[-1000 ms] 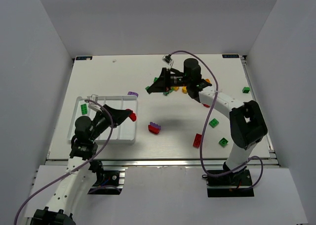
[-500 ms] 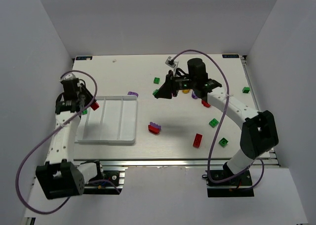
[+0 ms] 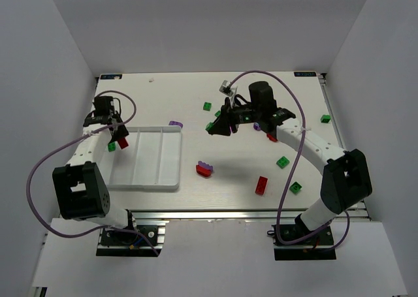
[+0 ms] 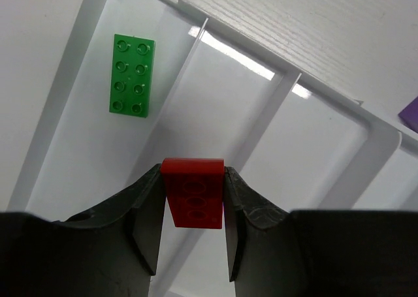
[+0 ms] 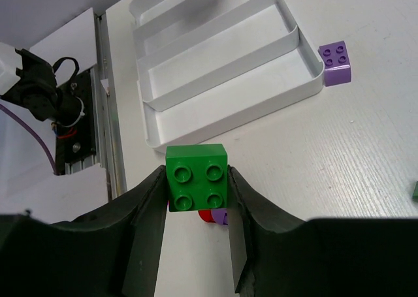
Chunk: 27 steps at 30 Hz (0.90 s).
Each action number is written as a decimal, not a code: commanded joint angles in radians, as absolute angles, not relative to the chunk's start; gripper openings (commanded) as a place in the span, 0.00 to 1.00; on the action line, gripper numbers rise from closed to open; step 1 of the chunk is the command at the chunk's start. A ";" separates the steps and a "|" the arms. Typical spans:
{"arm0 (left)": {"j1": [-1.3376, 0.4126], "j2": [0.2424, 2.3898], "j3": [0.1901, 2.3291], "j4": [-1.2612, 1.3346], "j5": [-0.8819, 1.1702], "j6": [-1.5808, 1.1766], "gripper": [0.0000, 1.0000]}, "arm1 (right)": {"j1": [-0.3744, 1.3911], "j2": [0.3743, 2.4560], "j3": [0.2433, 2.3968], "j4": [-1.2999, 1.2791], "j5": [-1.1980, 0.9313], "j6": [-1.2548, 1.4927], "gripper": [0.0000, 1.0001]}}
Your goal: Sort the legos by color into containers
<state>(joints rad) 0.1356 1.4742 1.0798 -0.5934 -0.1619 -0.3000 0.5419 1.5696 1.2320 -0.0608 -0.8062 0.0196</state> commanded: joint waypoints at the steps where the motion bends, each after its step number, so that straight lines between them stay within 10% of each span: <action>1: 0.135 1.489 1.080 -0.519 -0.147 -0.272 0.27 | 0.545 1.537 1.238 -0.074 -0.802 -0.044 0.00; 10: 0.135 1.574 1.098 -0.483 -0.114 -0.247 0.55 | 0.548 1.574 1.250 -0.090 -0.798 -0.063 0.00; 27: 0.135 1.290 1.028 -0.520 0.056 -0.348 0.68 | 0.609 1.569 1.230 -0.126 -0.984 -0.556 0.00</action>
